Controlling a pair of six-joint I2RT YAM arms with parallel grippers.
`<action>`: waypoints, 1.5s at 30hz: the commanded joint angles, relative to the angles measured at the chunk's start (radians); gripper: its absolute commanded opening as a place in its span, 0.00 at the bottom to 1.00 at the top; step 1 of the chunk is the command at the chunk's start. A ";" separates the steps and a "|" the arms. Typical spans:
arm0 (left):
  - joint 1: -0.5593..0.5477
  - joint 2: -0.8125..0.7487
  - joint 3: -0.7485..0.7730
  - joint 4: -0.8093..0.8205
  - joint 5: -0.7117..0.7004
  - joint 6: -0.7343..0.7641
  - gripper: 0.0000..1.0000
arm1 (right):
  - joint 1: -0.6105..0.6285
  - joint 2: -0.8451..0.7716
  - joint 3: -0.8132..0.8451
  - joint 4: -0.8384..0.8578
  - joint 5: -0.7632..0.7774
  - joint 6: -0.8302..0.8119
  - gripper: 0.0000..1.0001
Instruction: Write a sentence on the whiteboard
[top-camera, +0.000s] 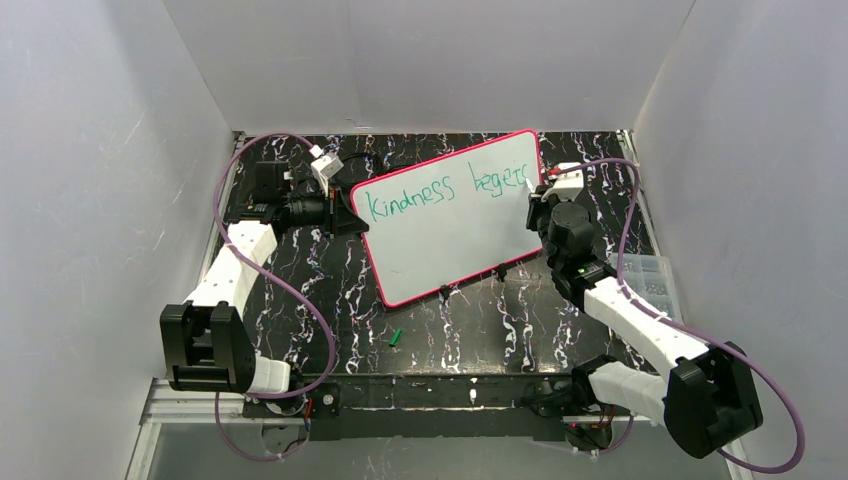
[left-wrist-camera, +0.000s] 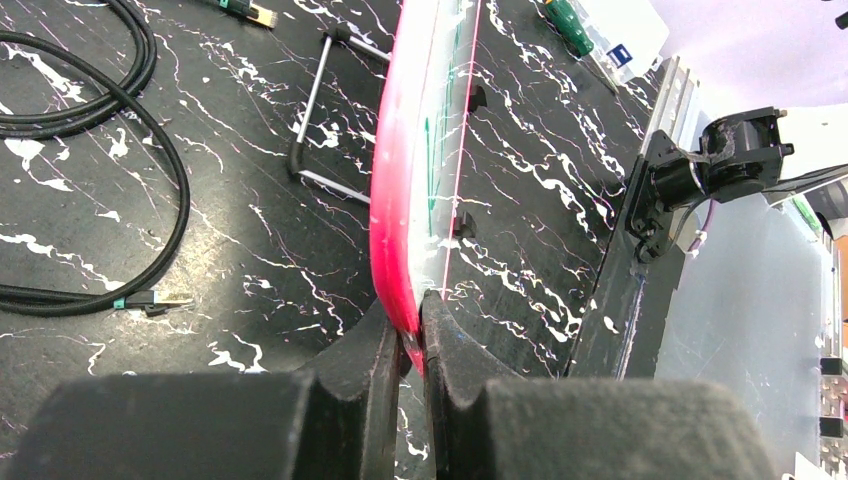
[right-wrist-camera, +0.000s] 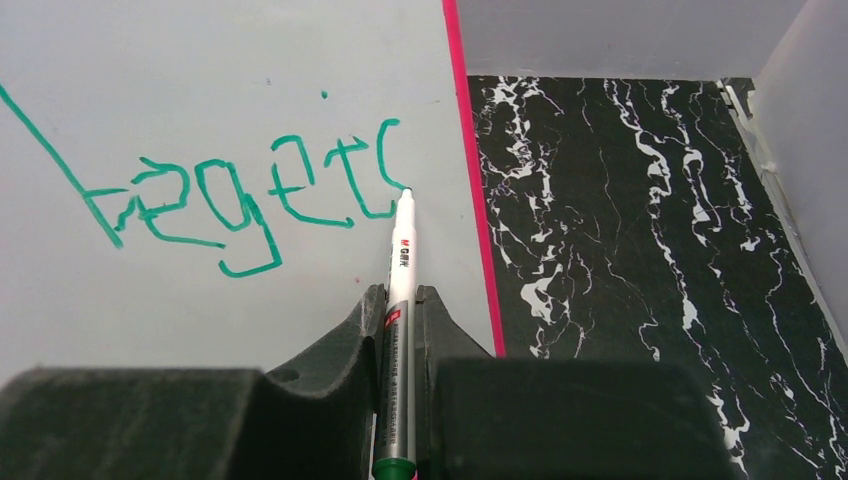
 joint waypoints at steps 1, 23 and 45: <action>0.000 -0.045 0.025 0.011 -0.044 0.066 0.00 | -0.002 0.010 0.014 -0.002 0.052 -0.002 0.01; 0.000 -0.051 0.022 0.022 -0.035 0.060 0.00 | -0.002 -0.046 -0.010 -0.073 -0.049 0.055 0.01; 0.000 -0.074 0.017 0.034 -0.038 0.045 0.00 | 0.379 -0.163 0.013 -0.026 -0.146 0.112 0.01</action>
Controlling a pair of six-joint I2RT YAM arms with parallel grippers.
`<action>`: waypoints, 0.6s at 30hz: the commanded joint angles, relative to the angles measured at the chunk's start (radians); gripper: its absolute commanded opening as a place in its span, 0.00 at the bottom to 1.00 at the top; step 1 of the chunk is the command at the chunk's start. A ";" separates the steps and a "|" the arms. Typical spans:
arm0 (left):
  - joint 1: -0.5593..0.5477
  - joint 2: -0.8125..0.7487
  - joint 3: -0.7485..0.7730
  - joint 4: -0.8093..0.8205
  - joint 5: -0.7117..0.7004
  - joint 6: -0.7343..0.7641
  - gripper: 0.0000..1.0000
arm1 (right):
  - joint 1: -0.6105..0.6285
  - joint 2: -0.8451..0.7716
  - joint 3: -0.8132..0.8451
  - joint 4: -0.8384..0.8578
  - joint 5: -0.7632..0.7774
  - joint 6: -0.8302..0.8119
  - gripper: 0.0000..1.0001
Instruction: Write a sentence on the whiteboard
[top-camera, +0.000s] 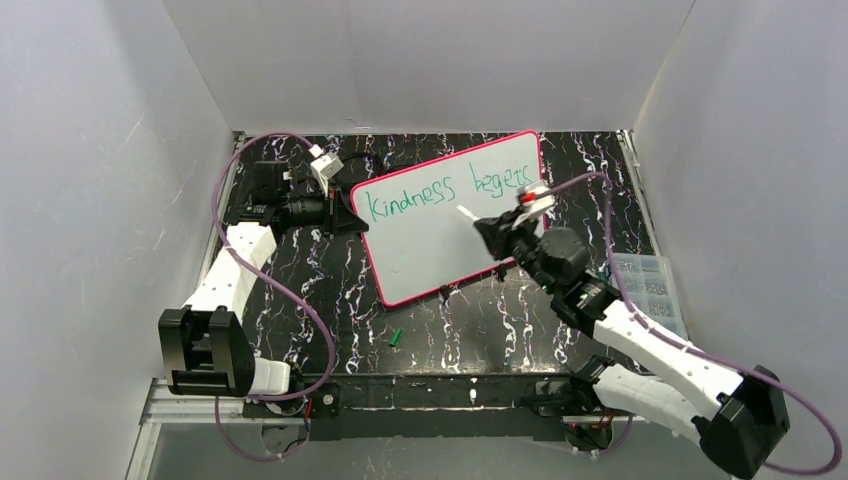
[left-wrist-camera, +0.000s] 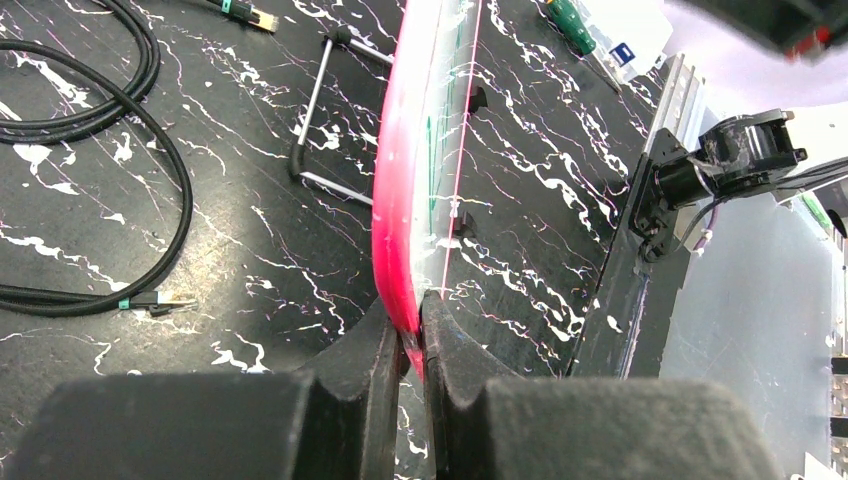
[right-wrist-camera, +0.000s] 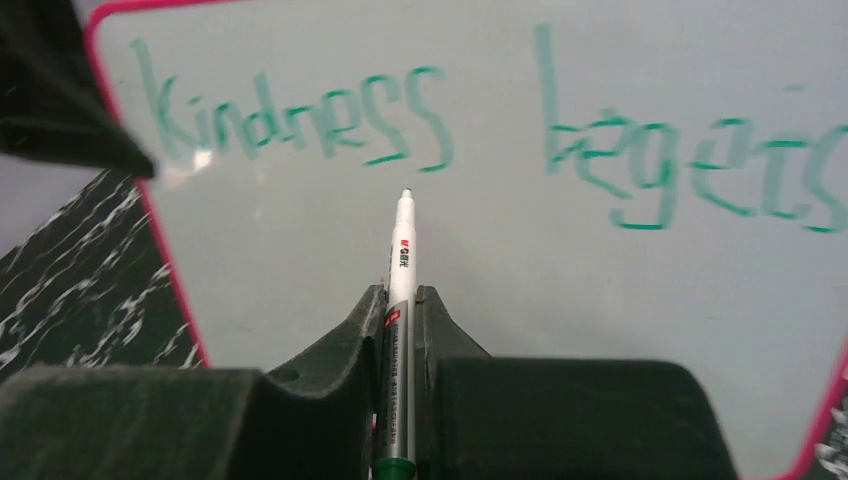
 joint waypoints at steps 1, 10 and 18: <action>0.004 -0.054 0.018 0.035 -0.037 0.046 0.00 | 0.228 0.050 0.007 0.135 0.162 -0.046 0.01; 0.004 -0.056 0.016 0.036 -0.040 0.044 0.00 | 0.528 0.275 0.051 0.328 0.408 -0.138 0.01; 0.004 -0.057 0.014 0.036 -0.040 0.047 0.00 | 0.589 0.428 0.120 0.405 0.425 -0.181 0.01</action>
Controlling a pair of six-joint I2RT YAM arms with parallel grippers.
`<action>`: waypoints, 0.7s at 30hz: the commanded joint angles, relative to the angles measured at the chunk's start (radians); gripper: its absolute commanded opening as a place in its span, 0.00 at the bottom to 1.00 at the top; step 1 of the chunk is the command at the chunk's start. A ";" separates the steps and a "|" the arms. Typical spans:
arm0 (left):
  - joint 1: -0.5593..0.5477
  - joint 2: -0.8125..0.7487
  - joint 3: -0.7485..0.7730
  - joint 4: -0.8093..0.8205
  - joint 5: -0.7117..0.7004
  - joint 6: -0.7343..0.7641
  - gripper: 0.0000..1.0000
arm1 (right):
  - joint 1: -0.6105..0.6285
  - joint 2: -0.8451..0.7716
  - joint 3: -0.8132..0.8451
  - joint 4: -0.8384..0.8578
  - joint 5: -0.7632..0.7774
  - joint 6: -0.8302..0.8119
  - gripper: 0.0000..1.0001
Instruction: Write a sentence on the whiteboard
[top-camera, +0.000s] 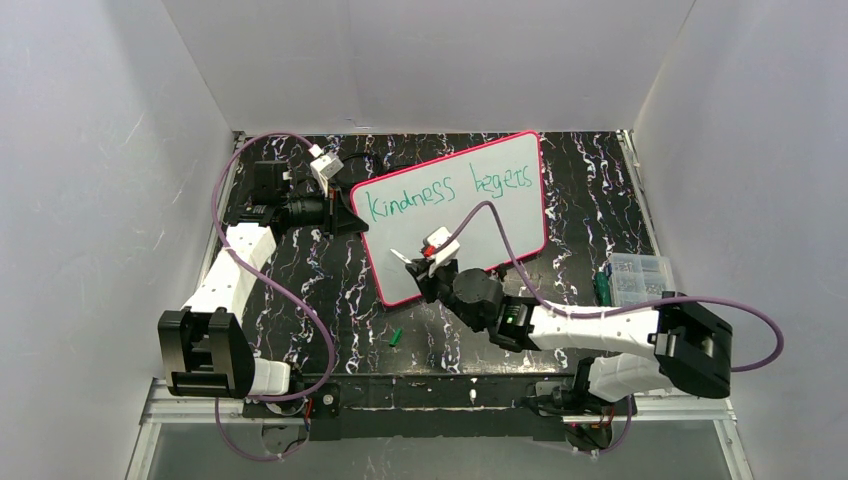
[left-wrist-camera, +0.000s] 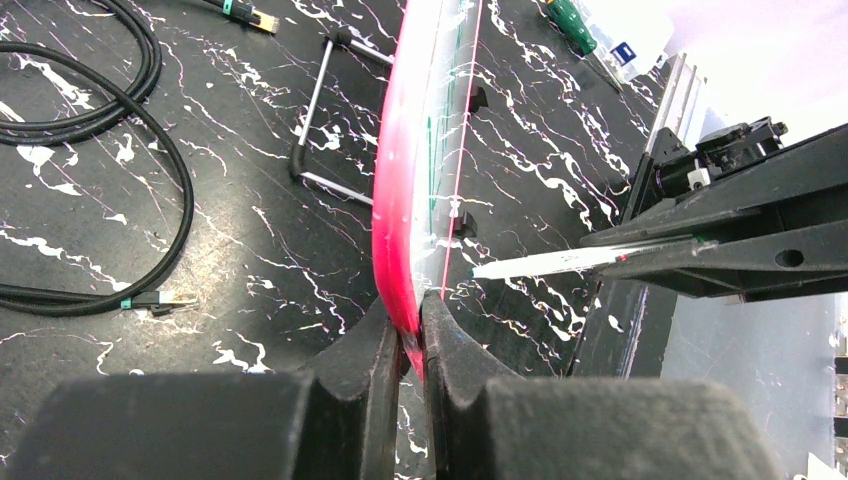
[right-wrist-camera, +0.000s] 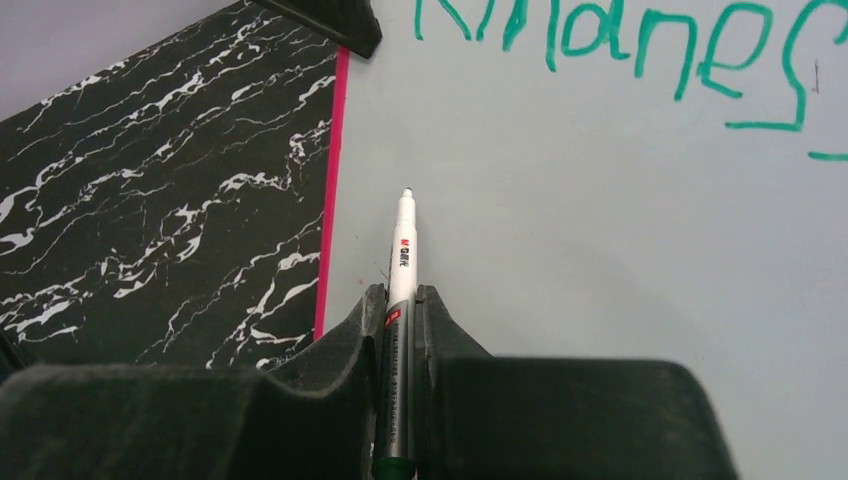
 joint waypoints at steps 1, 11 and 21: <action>0.004 -0.050 0.015 0.036 -0.037 0.046 0.00 | 0.016 0.037 0.076 0.141 0.054 -0.046 0.01; 0.005 -0.052 0.015 0.036 -0.037 0.046 0.00 | 0.017 0.134 0.139 0.148 0.082 -0.086 0.01; 0.005 -0.052 0.017 0.035 -0.039 0.046 0.00 | 0.019 0.140 0.114 0.050 0.118 -0.040 0.01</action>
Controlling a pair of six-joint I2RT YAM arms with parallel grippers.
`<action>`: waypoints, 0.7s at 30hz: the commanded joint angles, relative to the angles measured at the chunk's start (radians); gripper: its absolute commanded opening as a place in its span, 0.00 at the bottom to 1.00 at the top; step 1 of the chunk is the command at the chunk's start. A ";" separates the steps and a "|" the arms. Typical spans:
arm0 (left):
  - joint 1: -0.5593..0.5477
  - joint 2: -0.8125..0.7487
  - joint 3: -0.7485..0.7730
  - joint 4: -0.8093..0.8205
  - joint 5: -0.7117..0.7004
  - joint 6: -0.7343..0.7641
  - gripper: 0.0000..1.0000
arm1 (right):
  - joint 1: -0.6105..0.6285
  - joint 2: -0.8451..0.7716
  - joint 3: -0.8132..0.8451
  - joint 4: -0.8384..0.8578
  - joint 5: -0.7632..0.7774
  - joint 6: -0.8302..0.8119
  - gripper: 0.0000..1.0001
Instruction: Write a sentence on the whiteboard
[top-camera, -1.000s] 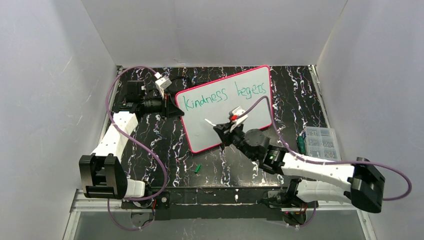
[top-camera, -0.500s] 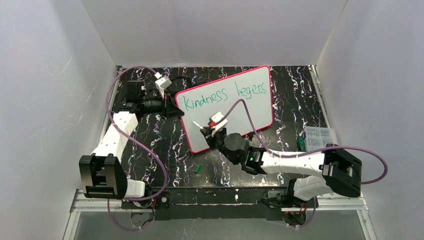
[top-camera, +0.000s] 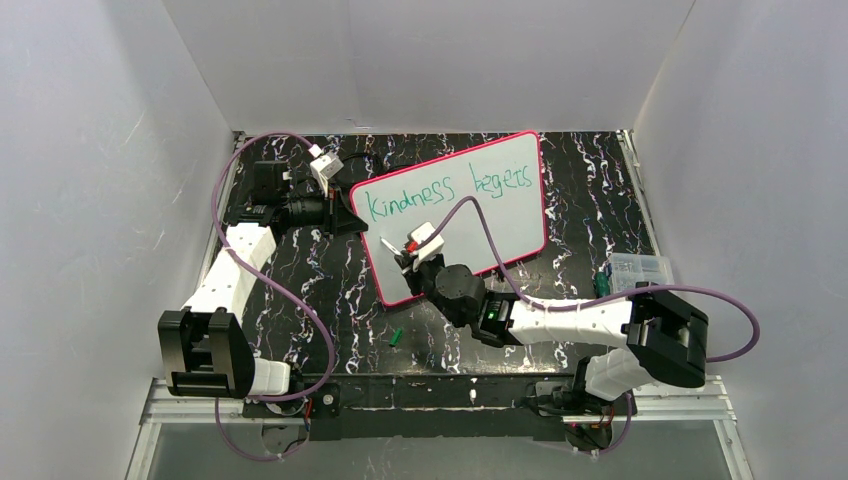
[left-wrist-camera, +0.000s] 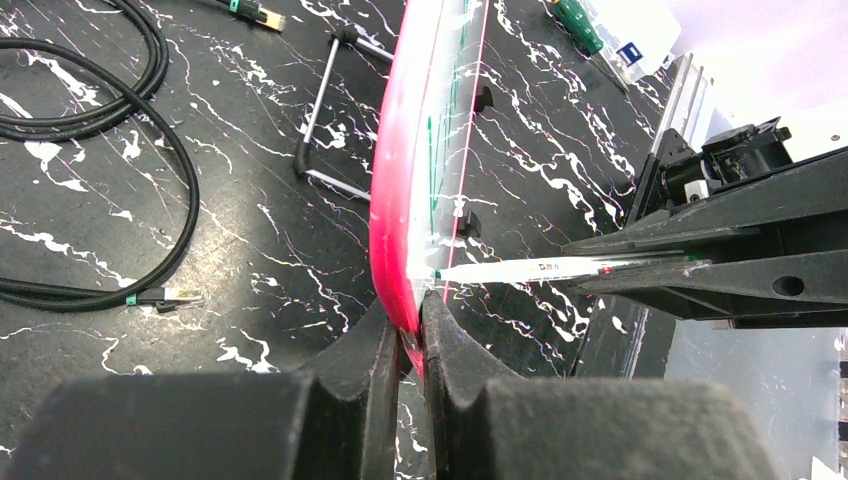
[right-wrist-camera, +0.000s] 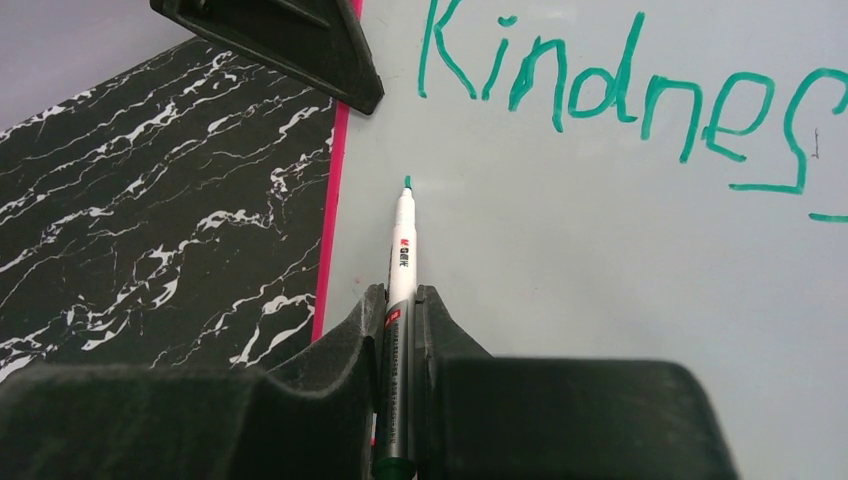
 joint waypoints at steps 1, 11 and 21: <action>0.004 -0.052 0.016 0.035 -0.031 0.047 0.00 | 0.003 -0.003 0.006 -0.044 0.047 0.036 0.01; 0.005 -0.052 0.016 0.030 -0.034 0.050 0.00 | 0.021 -0.006 -0.055 -0.149 0.032 0.143 0.01; 0.005 -0.052 0.016 0.029 -0.035 0.052 0.00 | 0.055 -0.058 -0.072 -0.167 0.030 0.154 0.01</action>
